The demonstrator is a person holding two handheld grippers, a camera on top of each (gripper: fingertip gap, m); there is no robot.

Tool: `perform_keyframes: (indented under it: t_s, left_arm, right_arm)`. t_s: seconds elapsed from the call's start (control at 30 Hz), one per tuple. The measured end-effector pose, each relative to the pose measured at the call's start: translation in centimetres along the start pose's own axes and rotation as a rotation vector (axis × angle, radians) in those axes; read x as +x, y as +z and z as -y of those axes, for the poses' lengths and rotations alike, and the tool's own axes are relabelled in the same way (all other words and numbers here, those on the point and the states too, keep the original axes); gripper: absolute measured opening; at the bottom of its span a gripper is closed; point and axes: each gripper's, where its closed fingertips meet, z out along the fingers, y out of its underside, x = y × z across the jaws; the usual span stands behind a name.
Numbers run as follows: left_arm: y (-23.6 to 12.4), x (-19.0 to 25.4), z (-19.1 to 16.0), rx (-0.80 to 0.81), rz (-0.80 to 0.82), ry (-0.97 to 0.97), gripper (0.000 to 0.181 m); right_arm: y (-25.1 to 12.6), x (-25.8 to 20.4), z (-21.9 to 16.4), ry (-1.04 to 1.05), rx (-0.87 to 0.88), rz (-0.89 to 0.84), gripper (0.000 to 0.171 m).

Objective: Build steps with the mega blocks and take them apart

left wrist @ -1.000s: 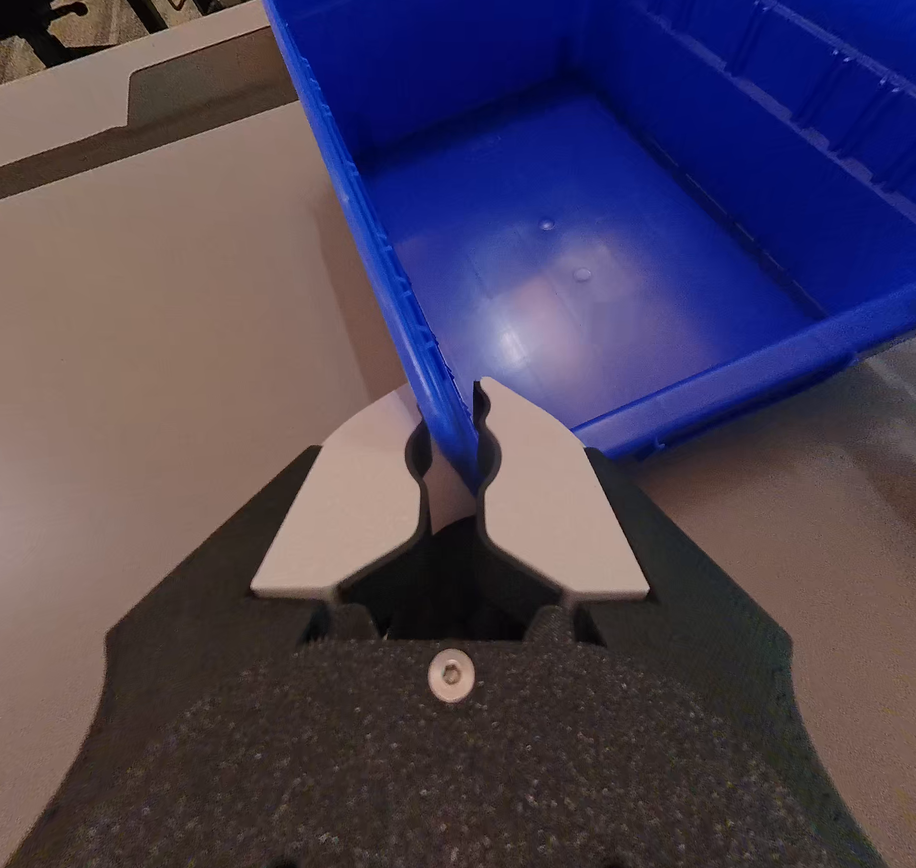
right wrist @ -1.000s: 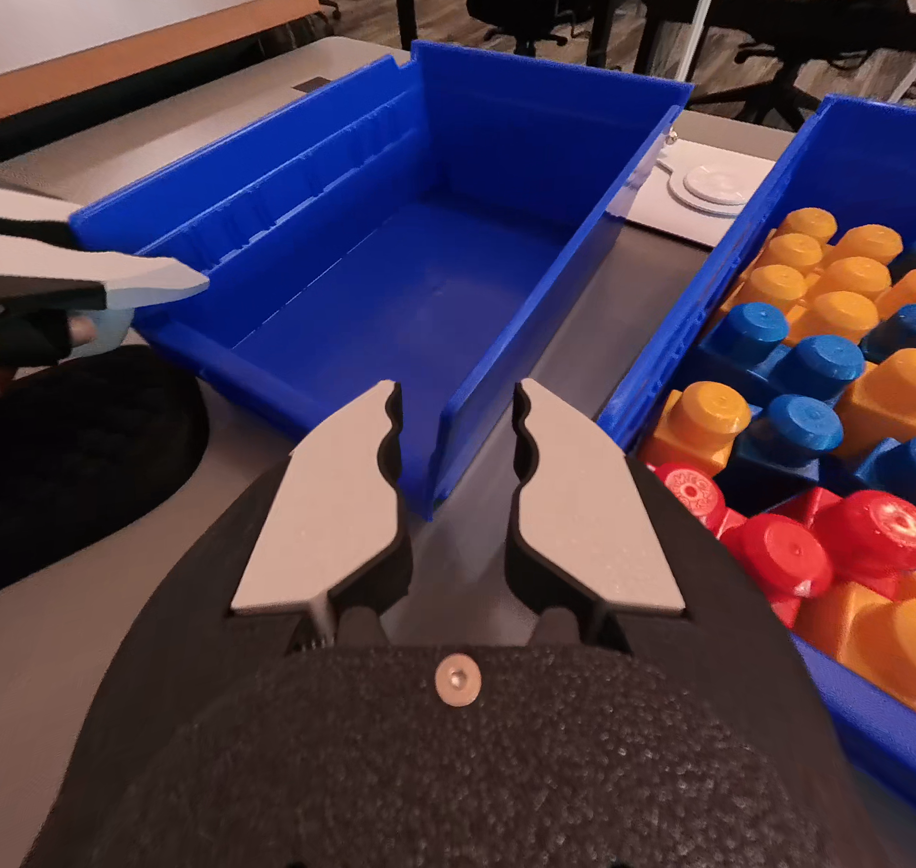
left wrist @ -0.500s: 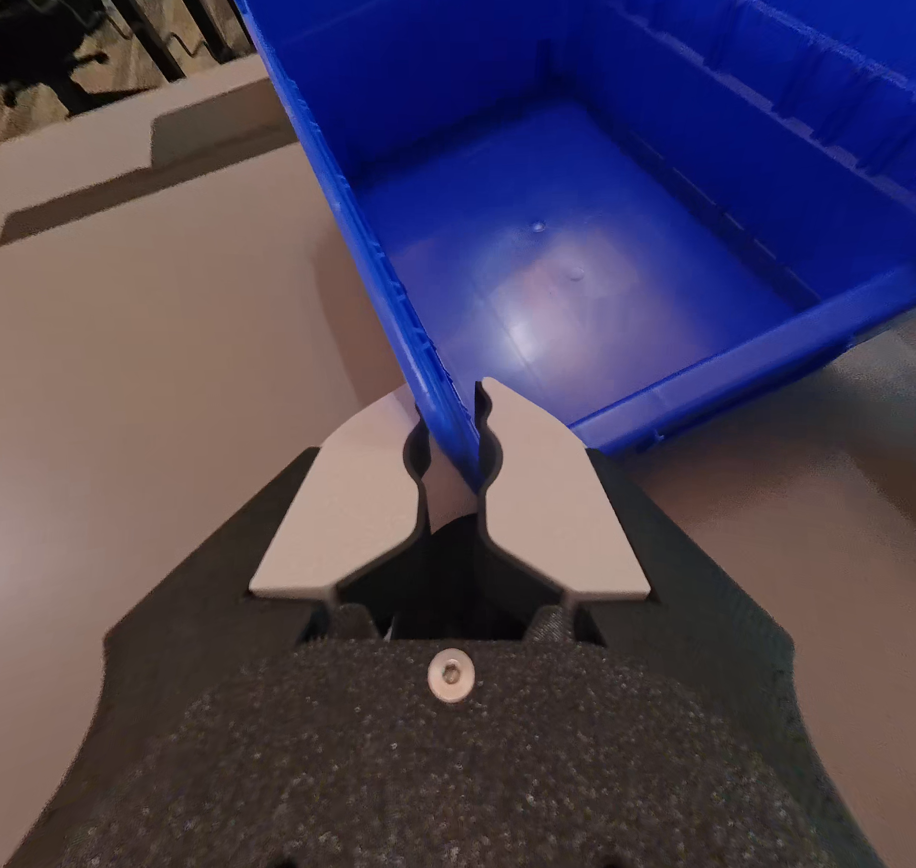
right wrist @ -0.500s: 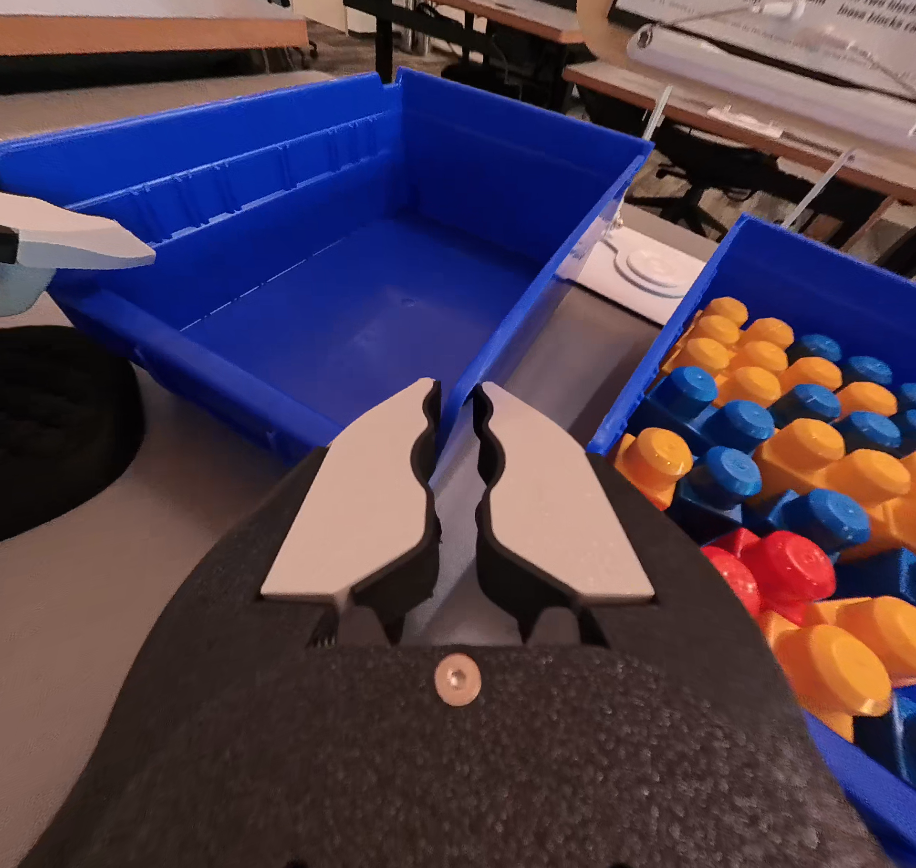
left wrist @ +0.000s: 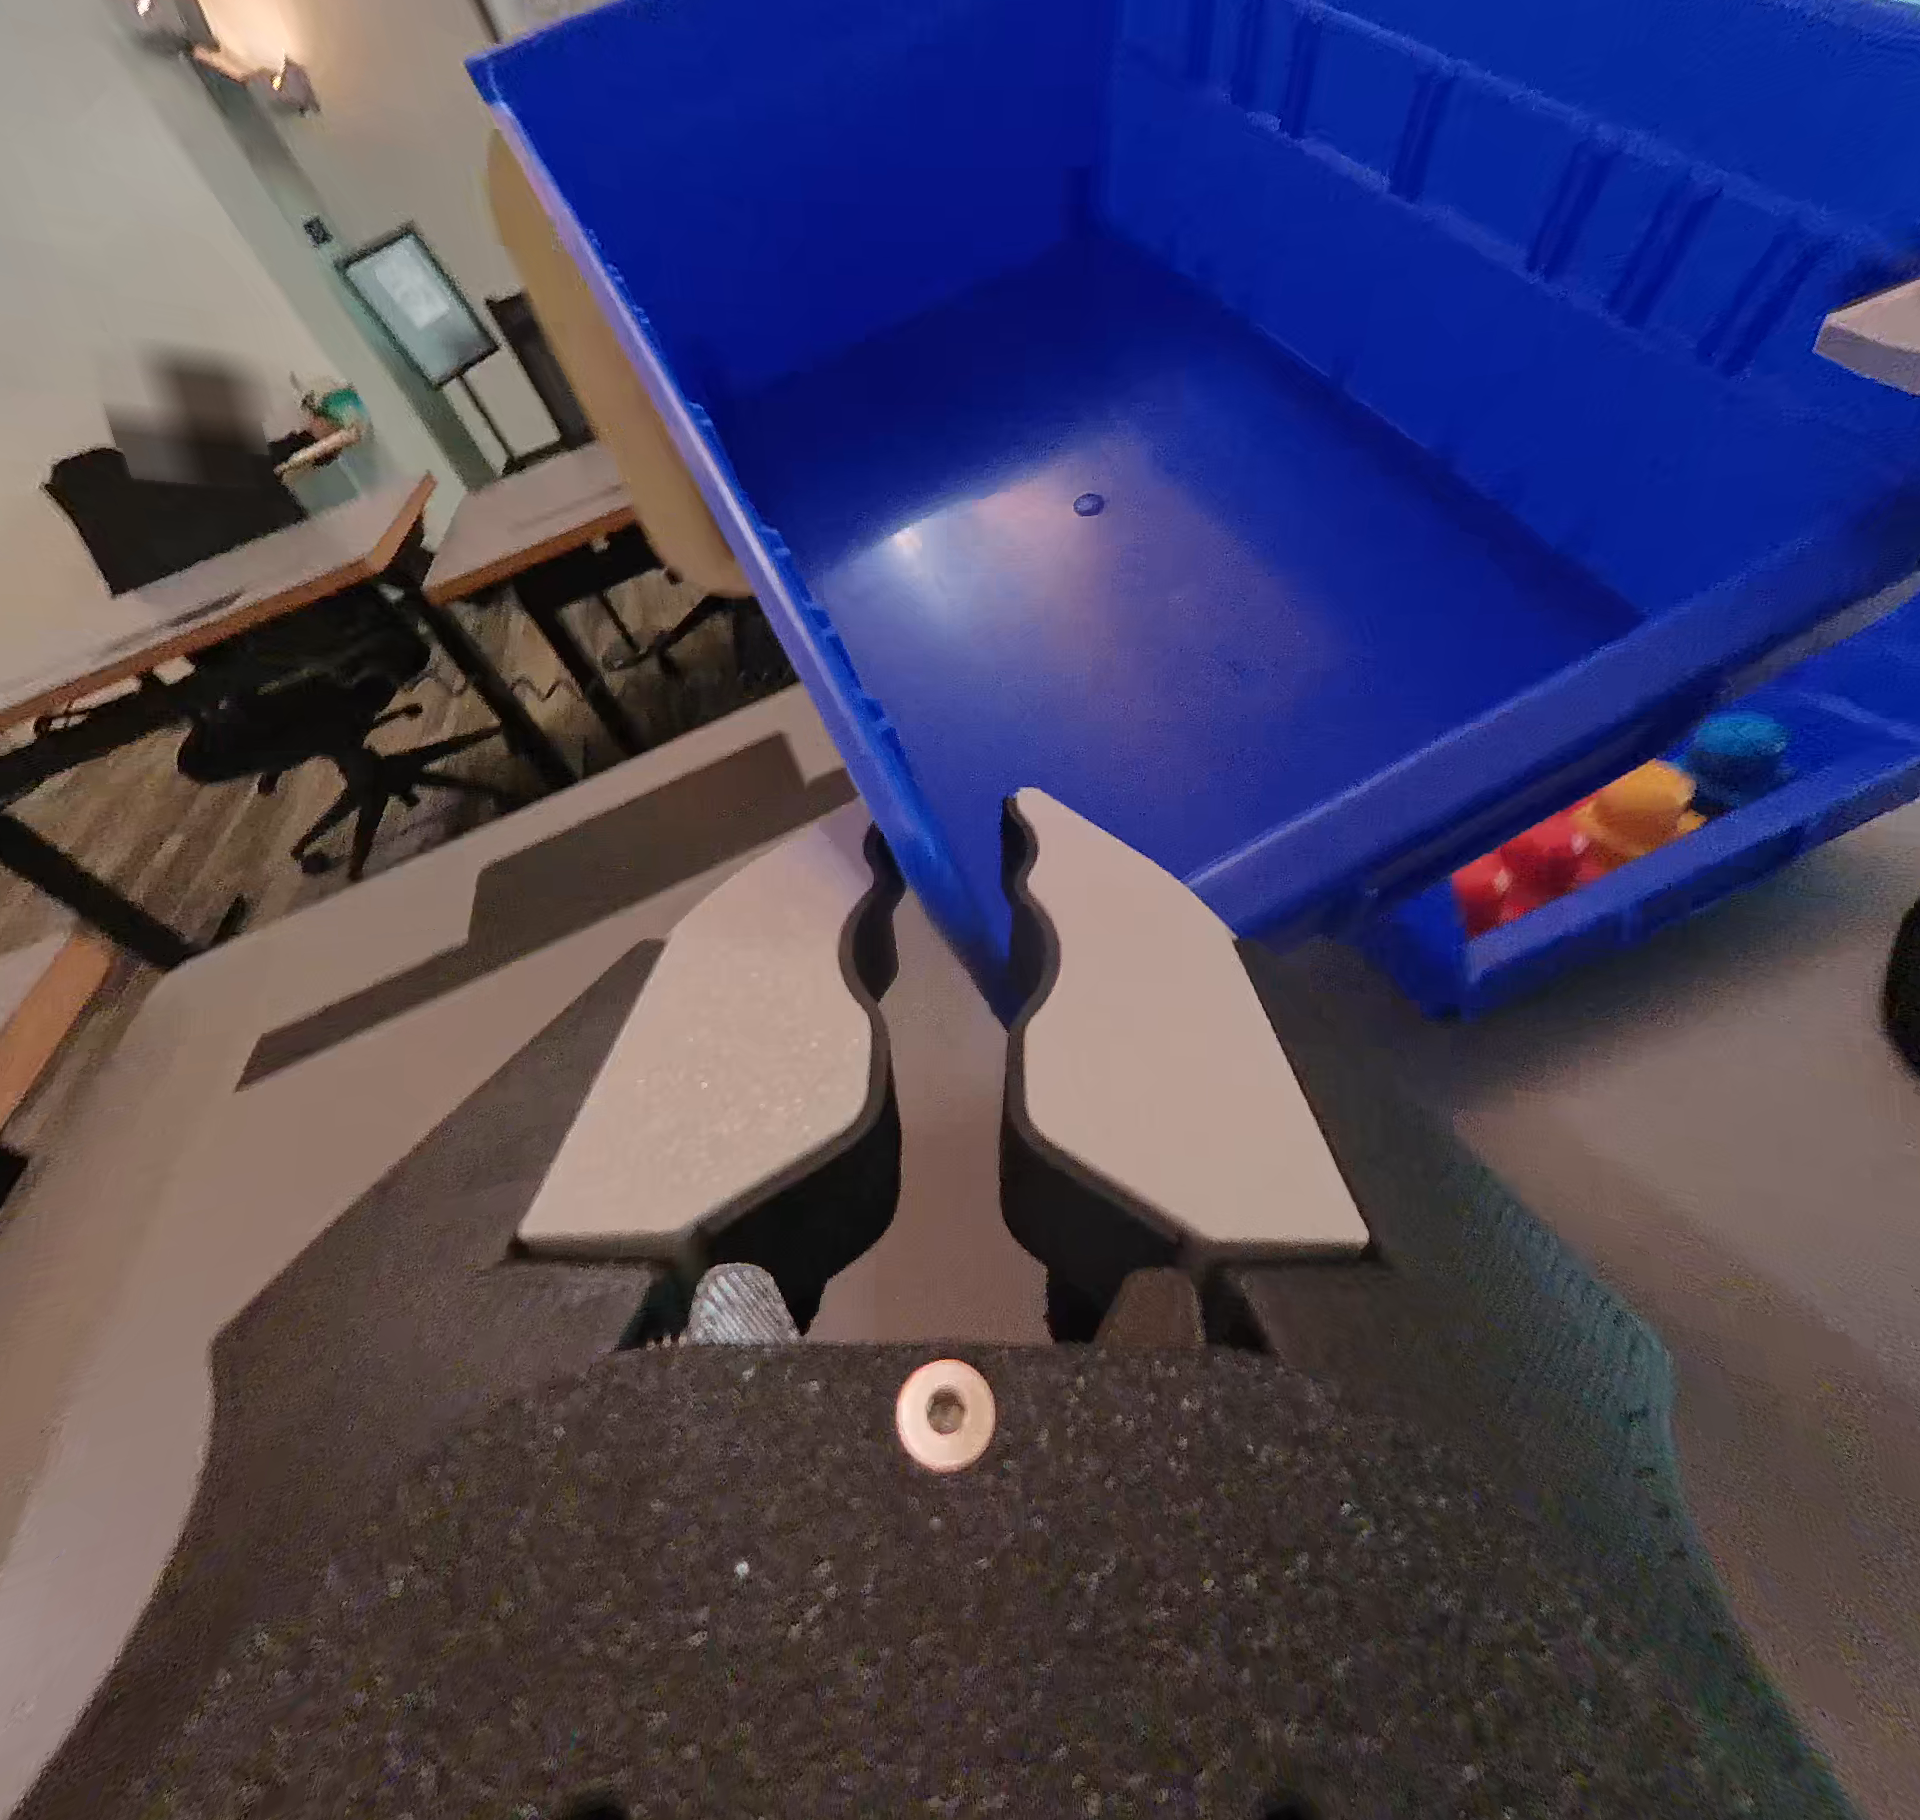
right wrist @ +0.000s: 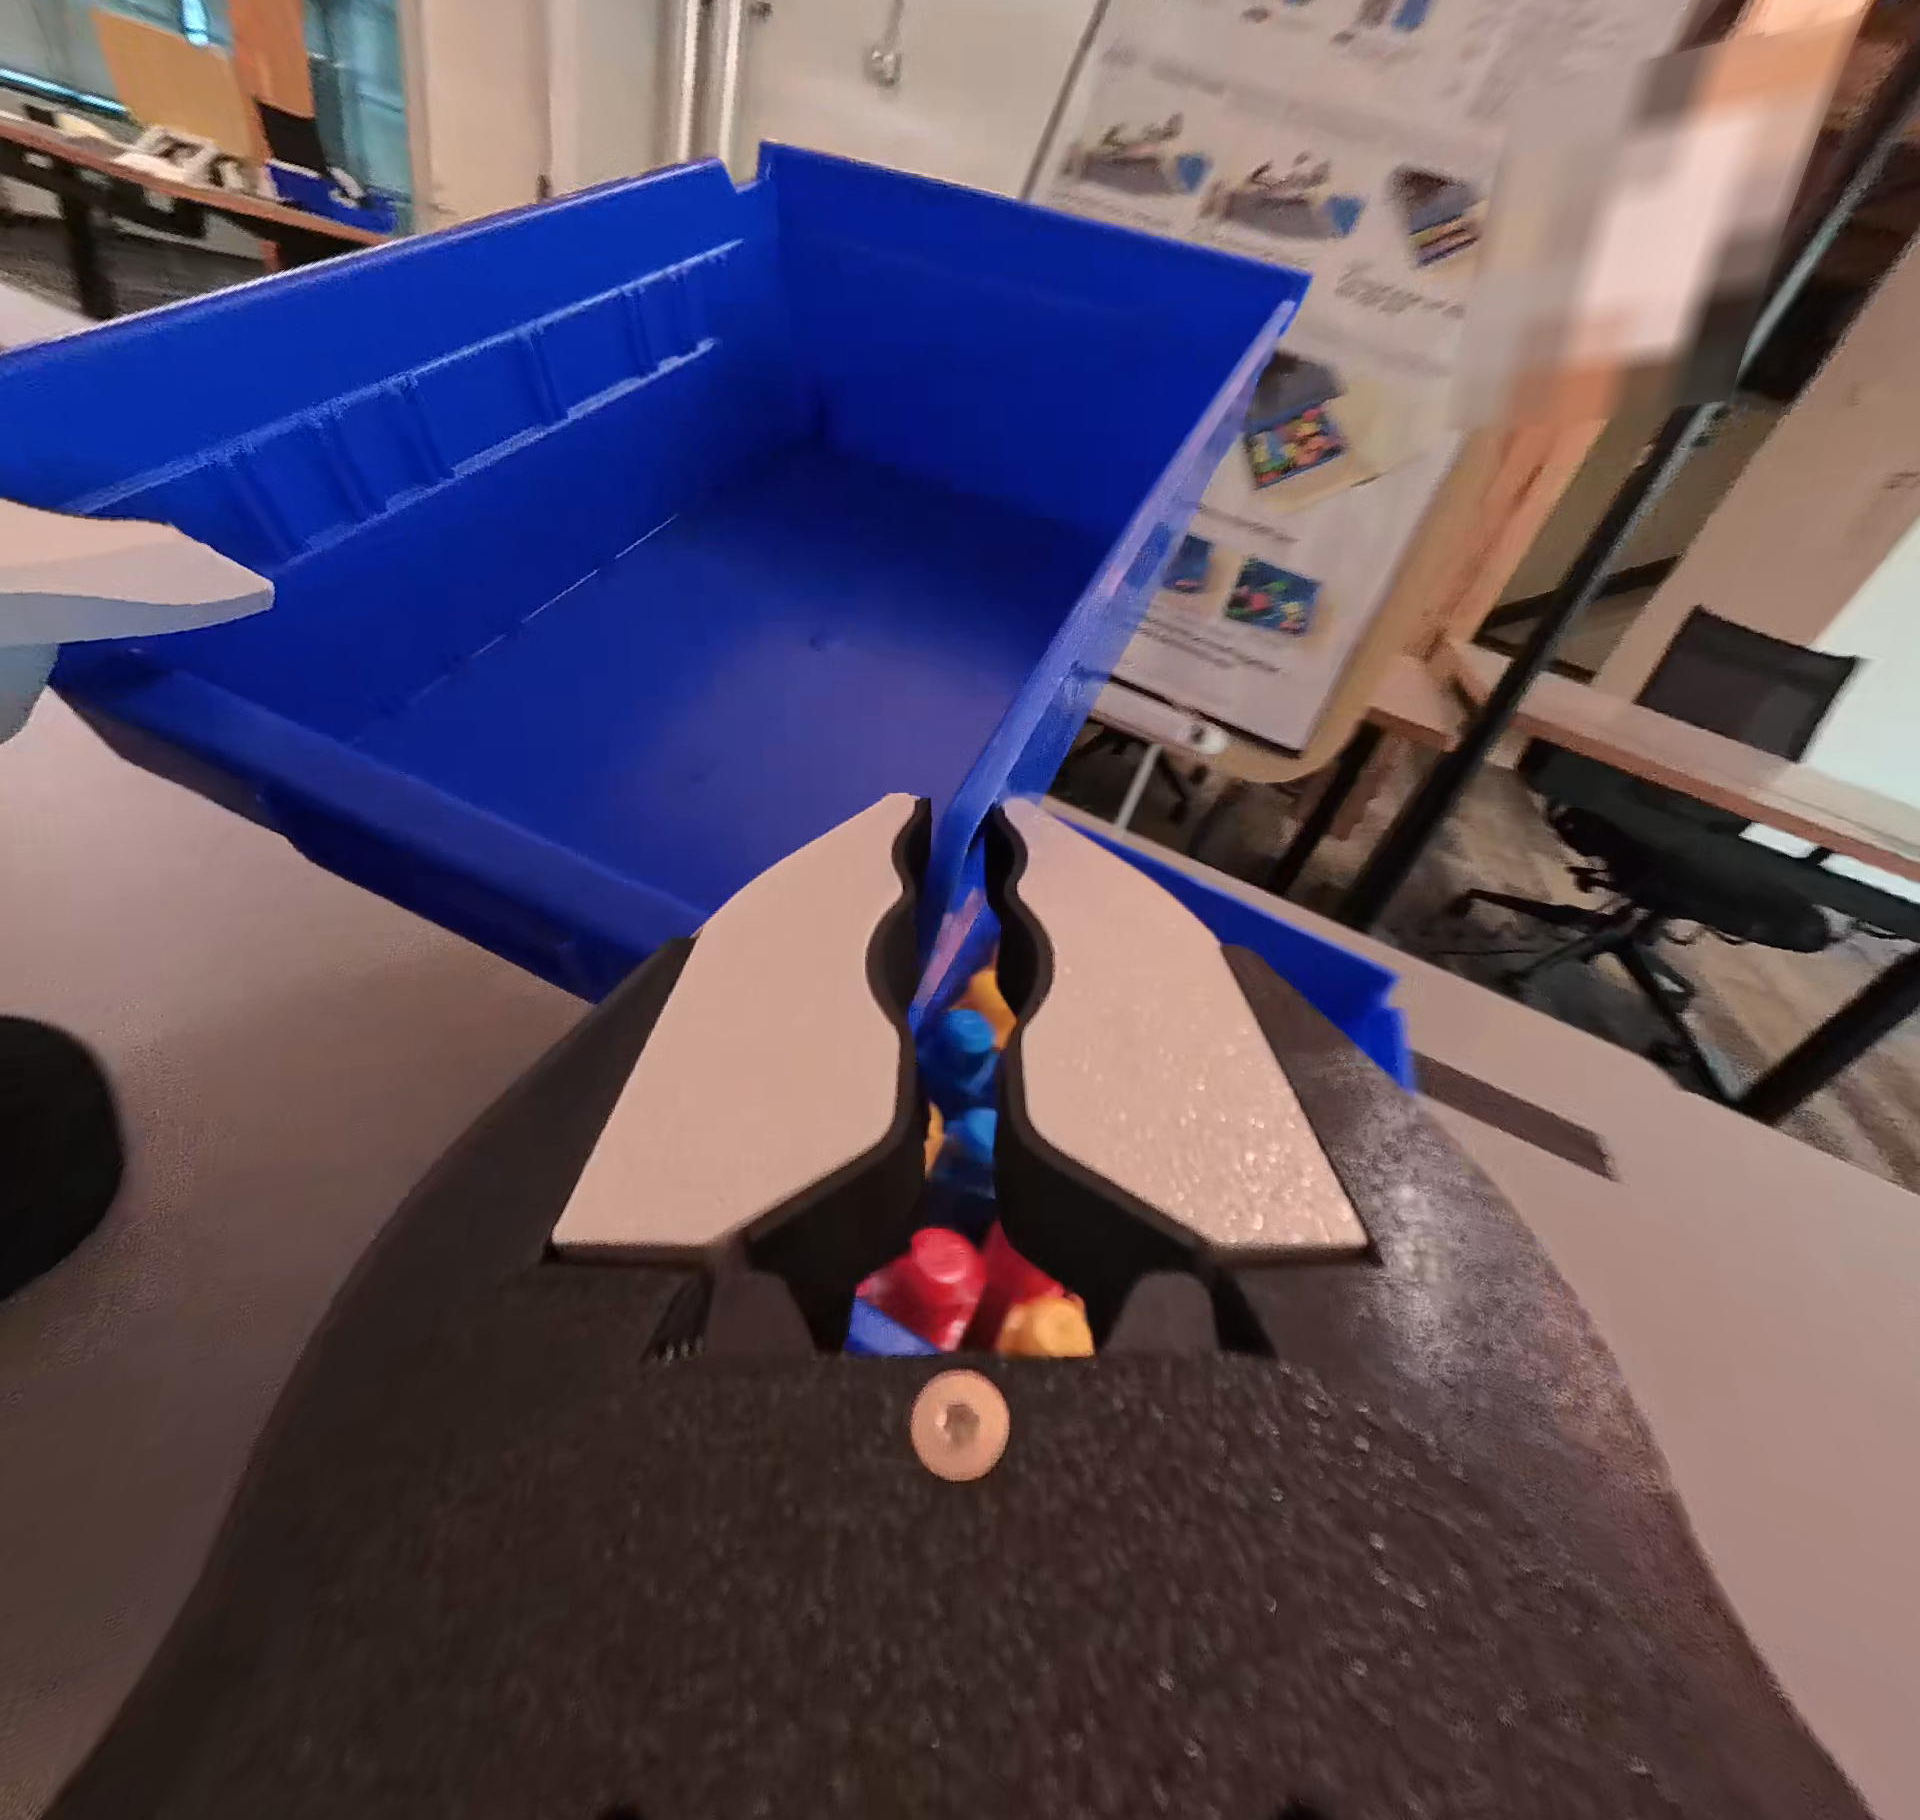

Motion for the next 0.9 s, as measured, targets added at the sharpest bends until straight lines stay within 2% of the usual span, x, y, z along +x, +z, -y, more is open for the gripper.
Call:
perform_keyframes:
  t_s: [0.23,0.4,0.53,0.67,0.9]
  left_arm:
    - [5.6,7.4,8.1,0.094,-0.145,0.063,0.016]
    - [10.3,15.2,10.9,0.100,-0.303,0.051,0.017]
    - [13.8,21.6,10.8,0.062,-0.414,0.026,0.017]
    - [16.9,27.1,9.3,-0.019,-0.489,0.026,0.017]
    - [20.2,33.2,6.4,-0.142,-0.538,0.130,0.021]
  right_arm:
    - [-4.5,10.6,1.6,-0.004,0.004,-0.237,0.008]
    - [-8.3,18.1,0.5,-0.011,-0.046,-0.384,0.008]
    - [-11.0,23.2,-2.4,0.000,-0.124,-0.471,0.007]
    - [-12.8,27.0,-6.7,0.039,-0.208,-0.528,0.006]
    - [-13.5,32.0,-13.6,0.108,-0.261,-0.492,0.005]
